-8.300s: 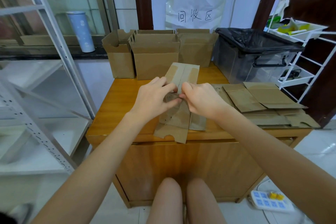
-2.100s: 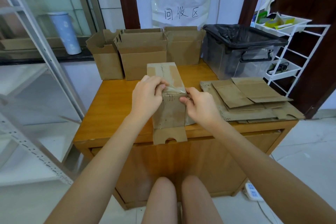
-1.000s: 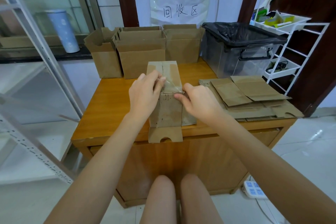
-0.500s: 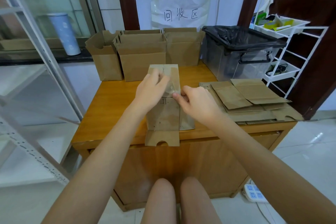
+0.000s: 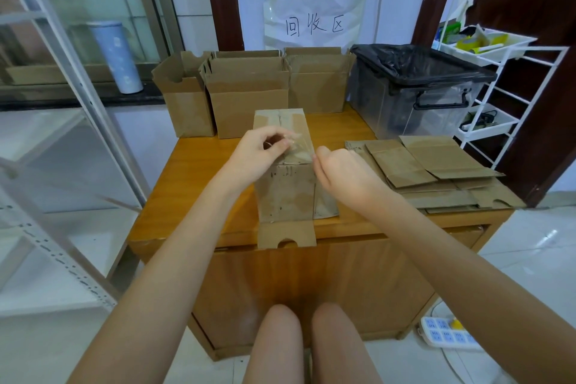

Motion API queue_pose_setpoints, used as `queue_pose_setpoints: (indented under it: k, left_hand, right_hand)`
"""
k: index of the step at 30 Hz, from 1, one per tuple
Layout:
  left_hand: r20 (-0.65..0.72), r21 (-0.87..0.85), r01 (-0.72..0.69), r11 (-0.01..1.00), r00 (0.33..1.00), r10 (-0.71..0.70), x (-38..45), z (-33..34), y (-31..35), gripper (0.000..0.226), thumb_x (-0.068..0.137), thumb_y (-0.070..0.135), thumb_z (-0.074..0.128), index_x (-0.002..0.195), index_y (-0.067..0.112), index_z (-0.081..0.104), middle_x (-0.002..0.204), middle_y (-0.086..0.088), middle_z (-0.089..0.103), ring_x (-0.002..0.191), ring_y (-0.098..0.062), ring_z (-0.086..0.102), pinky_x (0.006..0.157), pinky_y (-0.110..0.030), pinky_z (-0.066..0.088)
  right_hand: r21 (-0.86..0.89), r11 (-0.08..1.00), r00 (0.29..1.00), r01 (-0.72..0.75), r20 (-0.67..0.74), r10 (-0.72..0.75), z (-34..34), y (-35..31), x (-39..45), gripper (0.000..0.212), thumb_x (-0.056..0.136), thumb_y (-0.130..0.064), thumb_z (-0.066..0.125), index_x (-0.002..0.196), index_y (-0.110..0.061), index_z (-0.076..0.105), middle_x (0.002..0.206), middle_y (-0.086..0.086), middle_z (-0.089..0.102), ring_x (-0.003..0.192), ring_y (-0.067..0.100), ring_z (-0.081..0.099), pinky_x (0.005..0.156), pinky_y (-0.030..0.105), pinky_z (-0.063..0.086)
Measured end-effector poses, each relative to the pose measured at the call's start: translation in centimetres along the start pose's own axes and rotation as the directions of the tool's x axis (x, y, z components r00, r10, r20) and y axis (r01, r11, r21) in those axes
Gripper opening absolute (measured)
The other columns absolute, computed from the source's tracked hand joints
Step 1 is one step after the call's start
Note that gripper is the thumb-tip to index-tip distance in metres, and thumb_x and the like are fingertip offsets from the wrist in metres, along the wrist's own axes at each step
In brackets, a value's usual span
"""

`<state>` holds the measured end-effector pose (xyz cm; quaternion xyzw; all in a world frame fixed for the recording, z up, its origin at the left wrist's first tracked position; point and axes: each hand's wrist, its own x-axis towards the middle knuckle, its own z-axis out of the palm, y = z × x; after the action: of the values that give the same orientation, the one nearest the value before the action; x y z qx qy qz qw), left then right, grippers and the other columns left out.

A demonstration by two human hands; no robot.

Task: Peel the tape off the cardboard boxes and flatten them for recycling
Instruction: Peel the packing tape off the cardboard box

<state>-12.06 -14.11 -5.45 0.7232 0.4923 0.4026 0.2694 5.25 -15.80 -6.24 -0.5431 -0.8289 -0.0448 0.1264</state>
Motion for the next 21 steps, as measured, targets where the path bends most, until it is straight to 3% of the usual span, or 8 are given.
queue_pose_setpoints:
  k: [3, 5, 13, 21]
  left_hand:
    - [-0.133, 0.005, -0.053, 0.999, 0.99, 0.054, 0.1, 0.6, -0.4, 0.013, 0.094, 0.019, 0.058, 0.101, 0.027, 0.065, 0.092, 0.021, 0.06, 0.087, 0.006, 0.055, 0.077, -0.007, 0.044]
    - [-0.148, 0.008, -0.059, 0.998, 0.987, 0.059, 0.3, 0.9, -0.7, 0.012, 0.093, 0.02, 0.059, 0.1, 0.026, 0.067, 0.09, 0.018, 0.062, 0.088, -0.001, 0.058, 0.081, -0.018, 0.048]
    - [-0.174, 0.168, -0.012, 0.986, 0.984, 0.042, 0.8, 2.0, -1.0, 0.014, 0.094, 0.028, 0.058, 0.103, 0.028, 0.068, 0.101, 0.006, 0.067, 0.096, -0.015, 0.06, 0.087, -0.038, 0.05]
    - [-0.183, 0.191, 0.022, 0.981, 0.983, 0.014, 0.8, 2.1, -0.7, 0.018, 0.095, 0.028, 0.056, 0.108, 0.025, 0.067, 0.104, 0.003, 0.067, 0.097, -0.016, 0.059, 0.087, -0.036, 0.05]
  right_hand:
    - [0.254, 0.966, 0.998, -0.053, -0.015, 0.059, 0.3, 0.0, -0.8, 0.043, 0.096, -0.048, 0.042, 0.118, -0.011, 0.05, 0.091, 0.0, 0.064, 0.082, 0.018, 0.065, 0.071, 0.032, 0.055]
    - [0.274, 0.96, 0.997, -0.06, -0.036, 0.072, 0.9, -0.1, -1.1, 0.052, 0.087, -0.055, 0.056, 0.117, -0.014, 0.049, 0.094, -0.001, 0.065, 0.083, 0.016, 0.064, 0.073, 0.035, 0.056]
    - [0.349, 0.937, 0.99, -0.03, -0.119, 0.077, 2.1, 0.0, -1.1, 0.025, 0.093, -0.033, 0.058, 0.1, -0.014, 0.043, 0.084, 0.001, 0.061, 0.077, 0.022, 0.063, 0.066, 0.035, 0.054]
    - [0.289, 0.956, 0.985, 0.056, -0.173, -0.006, 3.4, 1.1, -0.9, 0.024, 0.097, -0.026, 0.051, 0.107, -0.005, 0.047, 0.085, 0.009, 0.066, 0.073, 0.025, 0.064, 0.064, 0.041, 0.053]
